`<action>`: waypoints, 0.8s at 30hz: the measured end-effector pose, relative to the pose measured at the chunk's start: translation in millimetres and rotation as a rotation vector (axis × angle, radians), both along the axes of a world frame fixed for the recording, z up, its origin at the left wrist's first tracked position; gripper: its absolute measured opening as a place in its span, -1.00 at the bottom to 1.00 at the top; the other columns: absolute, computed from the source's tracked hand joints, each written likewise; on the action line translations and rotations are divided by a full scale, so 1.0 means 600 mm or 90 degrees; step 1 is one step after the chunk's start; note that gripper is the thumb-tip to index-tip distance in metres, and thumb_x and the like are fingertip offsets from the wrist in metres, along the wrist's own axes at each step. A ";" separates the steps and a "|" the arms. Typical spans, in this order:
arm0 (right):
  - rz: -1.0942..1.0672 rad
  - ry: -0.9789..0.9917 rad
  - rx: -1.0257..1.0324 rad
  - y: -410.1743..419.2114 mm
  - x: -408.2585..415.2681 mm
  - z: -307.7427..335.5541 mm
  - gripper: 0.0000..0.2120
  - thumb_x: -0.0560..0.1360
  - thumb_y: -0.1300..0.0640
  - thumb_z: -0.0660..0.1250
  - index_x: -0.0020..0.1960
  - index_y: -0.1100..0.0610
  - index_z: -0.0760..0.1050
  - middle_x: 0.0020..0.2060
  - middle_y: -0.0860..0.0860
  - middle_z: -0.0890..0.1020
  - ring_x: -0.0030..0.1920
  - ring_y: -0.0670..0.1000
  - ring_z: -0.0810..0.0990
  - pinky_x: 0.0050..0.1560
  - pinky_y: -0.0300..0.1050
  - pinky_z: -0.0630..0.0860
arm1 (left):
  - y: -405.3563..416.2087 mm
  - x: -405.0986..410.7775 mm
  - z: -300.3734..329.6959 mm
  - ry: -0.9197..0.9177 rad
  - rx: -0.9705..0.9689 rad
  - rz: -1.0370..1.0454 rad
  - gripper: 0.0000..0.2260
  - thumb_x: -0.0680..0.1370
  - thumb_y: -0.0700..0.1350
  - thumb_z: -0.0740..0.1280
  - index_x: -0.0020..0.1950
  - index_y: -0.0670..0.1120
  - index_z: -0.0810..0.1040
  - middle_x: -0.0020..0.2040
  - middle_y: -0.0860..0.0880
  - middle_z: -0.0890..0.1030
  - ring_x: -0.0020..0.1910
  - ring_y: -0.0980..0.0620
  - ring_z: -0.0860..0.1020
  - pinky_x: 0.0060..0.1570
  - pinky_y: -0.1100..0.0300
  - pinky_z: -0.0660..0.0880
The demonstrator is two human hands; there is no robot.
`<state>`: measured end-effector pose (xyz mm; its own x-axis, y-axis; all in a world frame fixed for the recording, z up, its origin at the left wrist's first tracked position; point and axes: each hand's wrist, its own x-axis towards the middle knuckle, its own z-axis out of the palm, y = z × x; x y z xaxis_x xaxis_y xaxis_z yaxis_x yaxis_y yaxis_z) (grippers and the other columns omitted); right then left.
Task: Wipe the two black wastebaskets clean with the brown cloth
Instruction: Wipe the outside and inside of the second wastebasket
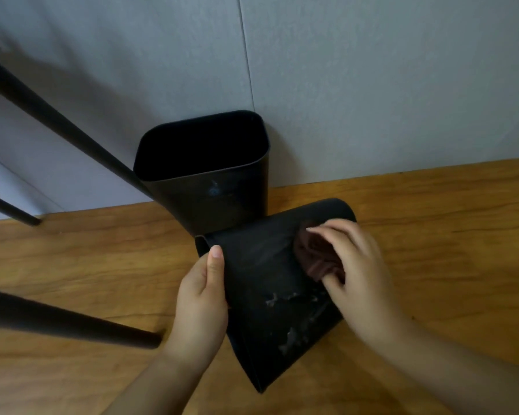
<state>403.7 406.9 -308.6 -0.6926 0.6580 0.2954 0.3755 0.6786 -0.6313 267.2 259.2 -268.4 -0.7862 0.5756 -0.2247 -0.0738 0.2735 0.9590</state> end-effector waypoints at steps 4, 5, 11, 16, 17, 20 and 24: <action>0.166 -0.029 0.067 -0.049 -0.022 0.031 -0.43 0.37 0.14 0.33 0.36 -0.11 0.39 0.32 -0.13 0.37 0.32 -0.02 0.35 0.31 -0.08 0.37 | 0.004 0.001 0.001 0.032 -0.014 -0.002 -0.58 0.56 0.19 0.06 -0.04 -0.03 0.61 -0.11 -0.06 0.68 -0.09 0.00 0.65 0.06 -0.09 0.56; 0.228 -0.038 0.094 -0.055 -0.017 0.028 -0.44 0.37 0.13 0.30 0.35 -0.11 0.39 0.32 -0.14 0.38 0.30 -0.03 0.36 0.29 -0.09 0.38 | 0.002 0.001 0.000 0.039 -0.017 -0.003 -0.57 0.56 0.19 0.06 -0.06 -0.05 0.61 -0.13 -0.09 0.67 -0.11 -0.03 0.65 0.05 -0.12 0.56; 0.021 -0.021 0.007 0.004 0.005 -0.006 -0.41 0.37 0.19 0.37 0.36 -0.09 0.39 0.30 -0.14 0.38 0.32 -0.06 0.36 0.30 0.05 0.46 | -0.010 -0.008 -0.005 0.014 -0.026 0.011 -0.58 0.47 0.26 0.08 -0.05 0.05 0.61 -0.09 0.03 0.69 -0.07 0.05 0.65 0.09 -0.08 0.54; 0.110 -0.022 0.045 -0.034 -0.033 0.036 -0.43 0.37 0.15 0.29 0.38 -0.09 0.40 0.33 -0.13 0.38 0.32 -0.01 0.35 0.31 -0.06 0.39 | -0.006 -0.003 -0.006 0.050 -0.039 0.010 -0.58 0.54 0.21 0.06 -0.09 -0.01 0.61 -0.16 -0.02 0.67 -0.13 0.02 0.64 0.00 -0.02 0.56; 0.172 -0.035 0.070 -0.044 -0.032 0.038 -0.43 0.37 0.15 0.28 0.38 -0.09 0.40 0.33 -0.13 0.38 0.32 -0.02 0.35 0.31 -0.08 0.37 | -0.008 -0.003 -0.007 0.057 -0.044 0.008 -0.57 0.55 0.20 0.06 -0.10 -0.04 0.61 -0.19 -0.05 0.66 -0.15 -0.02 0.64 -0.02 -0.02 0.57; 0.181 -0.044 0.083 -0.029 -0.015 0.024 -0.43 0.37 0.16 0.30 0.37 -0.09 0.41 0.33 -0.15 0.39 0.34 -0.05 0.35 0.34 -0.05 0.38 | -0.014 -0.006 -0.007 0.057 -0.049 0.004 -0.57 0.56 0.19 0.07 -0.08 -0.06 0.61 -0.16 -0.07 0.67 -0.14 -0.01 0.65 -0.06 0.01 0.57; -0.040 -0.042 -0.001 0.021 -0.013 0.018 -0.44 0.40 0.19 0.37 0.38 -0.03 0.40 0.30 -0.14 0.40 0.31 -0.06 0.36 0.32 0.04 0.44 | -0.013 -0.008 -0.005 0.053 -0.054 0.033 -0.60 0.58 0.15 0.05 -0.06 -0.02 0.61 -0.18 0.06 0.68 -0.20 0.15 0.64 -0.16 0.17 0.48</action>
